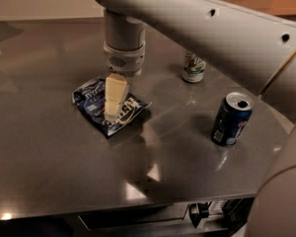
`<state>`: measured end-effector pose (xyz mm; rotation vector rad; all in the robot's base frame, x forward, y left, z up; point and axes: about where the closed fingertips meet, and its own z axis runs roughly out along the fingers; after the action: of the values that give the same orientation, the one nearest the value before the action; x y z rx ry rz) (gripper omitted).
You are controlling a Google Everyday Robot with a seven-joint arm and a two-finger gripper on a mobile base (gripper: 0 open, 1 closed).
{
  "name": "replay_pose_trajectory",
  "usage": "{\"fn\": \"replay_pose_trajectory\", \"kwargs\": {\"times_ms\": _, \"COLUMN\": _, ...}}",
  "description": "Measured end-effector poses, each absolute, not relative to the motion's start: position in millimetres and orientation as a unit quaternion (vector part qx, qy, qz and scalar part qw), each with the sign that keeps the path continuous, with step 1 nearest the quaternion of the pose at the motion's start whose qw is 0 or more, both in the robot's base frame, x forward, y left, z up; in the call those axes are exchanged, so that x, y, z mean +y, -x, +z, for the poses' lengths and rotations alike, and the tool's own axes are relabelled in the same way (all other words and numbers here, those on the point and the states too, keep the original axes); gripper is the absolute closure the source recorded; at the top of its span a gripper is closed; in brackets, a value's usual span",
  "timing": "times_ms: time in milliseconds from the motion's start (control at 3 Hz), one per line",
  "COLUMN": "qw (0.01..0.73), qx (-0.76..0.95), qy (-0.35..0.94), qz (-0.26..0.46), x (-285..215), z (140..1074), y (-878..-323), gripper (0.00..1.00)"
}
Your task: Move blue chip bag near pepsi can
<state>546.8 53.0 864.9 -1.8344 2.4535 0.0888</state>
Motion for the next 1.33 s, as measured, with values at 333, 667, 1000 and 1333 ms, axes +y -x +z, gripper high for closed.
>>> {"fn": "replay_pose_trajectory", "kwargs": {"times_ms": 333, "qw": 0.019, "qx": 0.801, "qy": 0.598, "qz": 0.022, "x": 56, "z": 843, "y": -546, "gripper": 0.0}}
{"fn": "replay_pose_trajectory", "kwargs": {"times_ms": 667, "qw": 0.005, "qx": 0.803, "qy": 0.596, "qz": 0.017, "x": 58, "z": 830, "y": -543, "gripper": 0.0}}
{"fn": "replay_pose_trajectory", "kwargs": {"times_ms": 1000, "qw": -0.001, "qx": 0.808, "qy": 0.59, "qz": 0.008, "x": 55, "z": 826, "y": -543, "gripper": 0.18}}
{"fn": "replay_pose_trajectory", "kwargs": {"times_ms": 1333, "qw": -0.003, "qx": 0.812, "qy": 0.583, "qz": 0.002, "x": 51, "z": 829, "y": -543, "gripper": 0.41}}
